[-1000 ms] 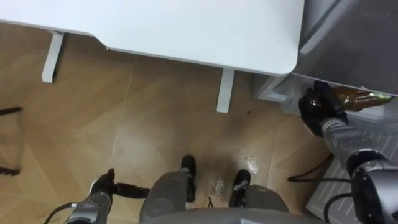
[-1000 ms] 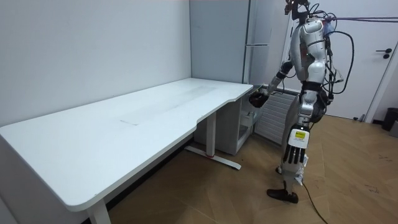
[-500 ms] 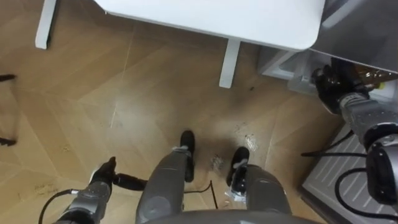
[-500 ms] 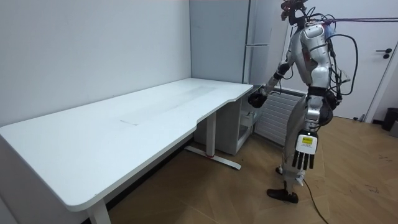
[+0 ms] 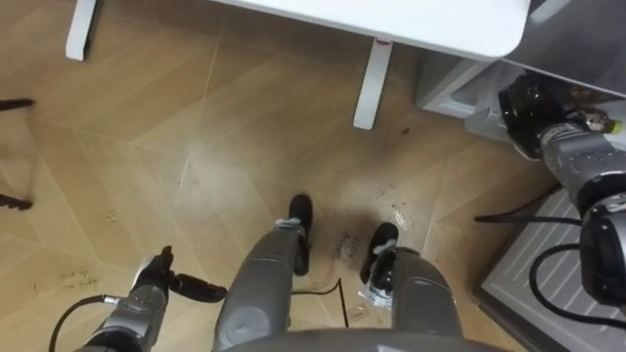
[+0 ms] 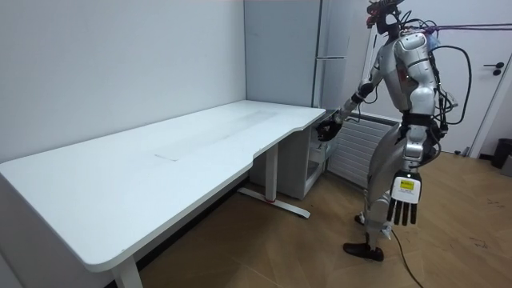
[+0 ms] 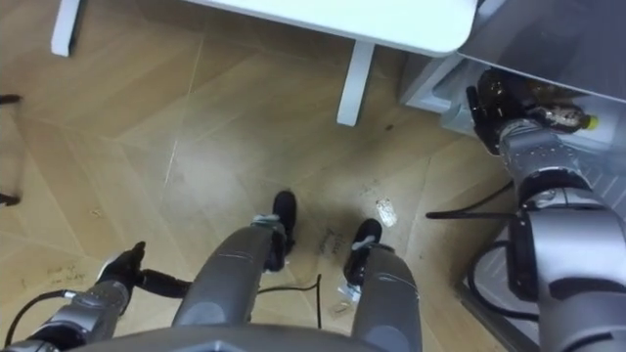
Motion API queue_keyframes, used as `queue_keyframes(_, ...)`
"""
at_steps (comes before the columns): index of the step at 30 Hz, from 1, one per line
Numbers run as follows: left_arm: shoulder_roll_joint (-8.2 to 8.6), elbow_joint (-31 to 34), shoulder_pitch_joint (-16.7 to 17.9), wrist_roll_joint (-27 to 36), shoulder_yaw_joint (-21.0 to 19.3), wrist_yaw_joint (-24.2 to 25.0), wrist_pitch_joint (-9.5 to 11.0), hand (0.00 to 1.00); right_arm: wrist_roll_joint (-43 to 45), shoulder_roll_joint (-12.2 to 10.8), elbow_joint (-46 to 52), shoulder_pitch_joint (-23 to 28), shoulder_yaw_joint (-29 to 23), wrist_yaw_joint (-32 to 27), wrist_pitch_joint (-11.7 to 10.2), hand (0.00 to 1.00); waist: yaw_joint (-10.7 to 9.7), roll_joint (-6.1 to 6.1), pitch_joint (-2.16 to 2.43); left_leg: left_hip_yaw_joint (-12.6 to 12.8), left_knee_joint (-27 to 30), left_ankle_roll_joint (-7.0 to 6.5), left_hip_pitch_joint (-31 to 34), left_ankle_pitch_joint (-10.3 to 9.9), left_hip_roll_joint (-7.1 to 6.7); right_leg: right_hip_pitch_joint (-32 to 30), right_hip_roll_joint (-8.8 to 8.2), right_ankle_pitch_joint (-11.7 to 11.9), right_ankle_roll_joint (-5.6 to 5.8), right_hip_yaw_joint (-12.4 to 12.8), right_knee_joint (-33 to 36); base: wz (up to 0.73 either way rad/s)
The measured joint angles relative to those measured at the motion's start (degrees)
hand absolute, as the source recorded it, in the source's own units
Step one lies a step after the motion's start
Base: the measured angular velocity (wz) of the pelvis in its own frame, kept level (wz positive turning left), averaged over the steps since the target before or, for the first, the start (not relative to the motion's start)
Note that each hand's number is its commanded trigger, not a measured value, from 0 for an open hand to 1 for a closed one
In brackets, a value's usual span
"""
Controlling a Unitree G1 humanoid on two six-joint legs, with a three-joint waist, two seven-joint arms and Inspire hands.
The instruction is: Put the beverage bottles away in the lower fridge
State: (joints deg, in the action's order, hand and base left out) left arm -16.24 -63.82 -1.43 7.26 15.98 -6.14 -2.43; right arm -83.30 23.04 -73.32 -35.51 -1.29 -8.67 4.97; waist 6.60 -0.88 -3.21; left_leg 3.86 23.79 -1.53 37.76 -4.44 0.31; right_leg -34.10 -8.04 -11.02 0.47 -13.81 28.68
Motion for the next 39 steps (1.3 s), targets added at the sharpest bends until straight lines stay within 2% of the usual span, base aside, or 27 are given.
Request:
queue_keyframes(3, 0.00, 0.0, 0.0, 0.0, 0.0, 0.0, 0.0, 0.00, 0.2, 0.4, -0.1, 0.0, 0.0, -0.2, 0.0, 0.00, 0.0, -0.02, 0.12, 0.6, 0.0, -0.01, -0.5, 0.0, 0.15, 0.1, 0.10, 0.0, 0.00, 0.6, 0.1, -0.07)
queue_keyframes(4, 0.00, 0.0, 0.0, 0.0, 0.0, 0.0, 0.0, 0.00, 0.2, 0.9, -0.4, 0.0, 0.0, -0.7, -0.1, 0.00, 0.0, 0.03, 0.32, 0.7, 0.0, -0.01, -0.6, 0.0, 0.18, 0.1, 0.13, 0.0, 0.01, 0.8, 0.1, -0.08)
queue_keyframes(7, -0.06, 0.2, 0.1, 0.0, 0.0, 0.0, -0.1, 0.00, 0.7, 2.3, -0.5, 0.2, 0.1, -0.7, -0.2, 0.00, -0.1, 0.03, 0.38, 0.9, -0.2, -0.01, -1.6, 0.0, 0.21, 1.0, 0.14, 0.0, 0.01, 0.9, -0.1, -0.02)
queue_keyframes(9, -0.05, 0.4, 0.1, 0.0, 0.0, 0.0, -0.1, 0.00, 0.7, 2.2, -0.7, 0.5, 0.1, -0.7, 0.0, 0.00, 0.0, 0.13, 0.44, 0.7, -0.3, 0.01, -2.5, 0.0, 0.25, 2.0, 0.22, 0.0, 0.00, 0.7, -0.5, 0.03)
queue_keyframes(10, -0.05, 0.5, 0.1, 0.0, 0.0, 0.0, 0.0, 0.00, 0.7, 2.1, -0.8, 0.8, 0.0, -0.7, 0.0, 0.00, 0.0, 0.32, 0.74, 0.6, -0.3, 0.03, -2.6, 0.1, 0.34, 2.6, 0.33, 0.1, 0.00, 0.3, -1.0, 0.08)
queue_keyframes(11, -0.07, 0.5, 0.1, 0.0, 0.0, 0.0, -0.1, 0.00, 0.8, 2.1, -0.9, 0.8, 0.0, -0.7, 0.0, 0.00, 0.0, 0.36, 0.82, 0.6, -0.3, 0.01, -2.6, 0.1, 0.37, 2.7, 0.34, 0.2, 0.01, 0.2, -1.1, 0.08)
queue_keyframes(20, -0.04, 0.9, 0.2, 0.0, -0.2, 0.1, 0.0, 0.00, 0.8, 2.1, -3.0, 3.0, 0.0, 1.0, -0.1, 0.00, 0.2, 0.47, 0.89, 0.5, -0.9, -0.03, -5.5, 0.1, 1.03, 7.4, 1.24, 1.0, 0.14, -1.2, -4.3, 0.05)
queue_keyframes(26, 0.06, 0.7, -0.1, -0.1, -2.5, 0.7, 0.6, 0.00, 4.5, 2.2, -2.8, 6.8, 0.0, 5.0, -1.2, 0.00, -0.2, 0.58, 0.97, 0.6, -2.9, 0.07, -9.5, 0.1, 0.92, 11.2, 1.40, 1.1, 0.29, -1.3, -6.2, -0.01)
queue_keyframes(30, 0.39, 0.7, 0.8, 0.0, -5.0, 1.4, 1.2, 0.00, 5.9, 2.2, -1.9, 12.0, 0.0, 8.0, -2.0, 0.00, -0.5, 0.42, 1.54, 1.0, -5.4, 0.30, -13.7, 0.2, 0.91, 15.4, 1.96, 1.7, 0.55, -0.9, -9.5, -0.06)
queue_keyframes(35, 0.98, 0.9, 2.2, -0.2, -6.4, 1.3, 1.4, 0.00, 9.5, 1.0, -1.4, 16.8, 0.1, 11.0, -2.6, 0.00, -3.0, 0.05, 2.24, 1.4, -8.6, 0.61, -18.7, 0.3, 0.79, 20.5, 2.38, 2.1, 0.81, -1.0, -13.0, -0.01)
queue_keyframes(37, 1.59, 0.8, 2.7, -0.6, -6.6, 1.4, 1.6, 0.00, 10.5, -1.2, -1.4, 20.0, 0.1, 11.4, -2.9, 0.00, -3.4, -0.32, 2.66, 1.6, -9.5, 1.02, -21.5, -0.1, 0.87, 23.6, 2.79, 2.4, 0.87, -0.8, -14.8, -0.07)
queue_keyframes(39, 2.15, 0.7, 2.9, -0.7, -6.8, 1.5, 1.9, 0.00, 11.3, -2.7, -1.6, 22.7, 0.1, 12.0, -2.9, 0.00, -3.4, -0.33, 2.73, 1.8, -9.7, 1.19, -23.2, -0.6, 0.99, 25.7, 3.00, 2.4, 0.91, -0.8, -16.0, -0.05)
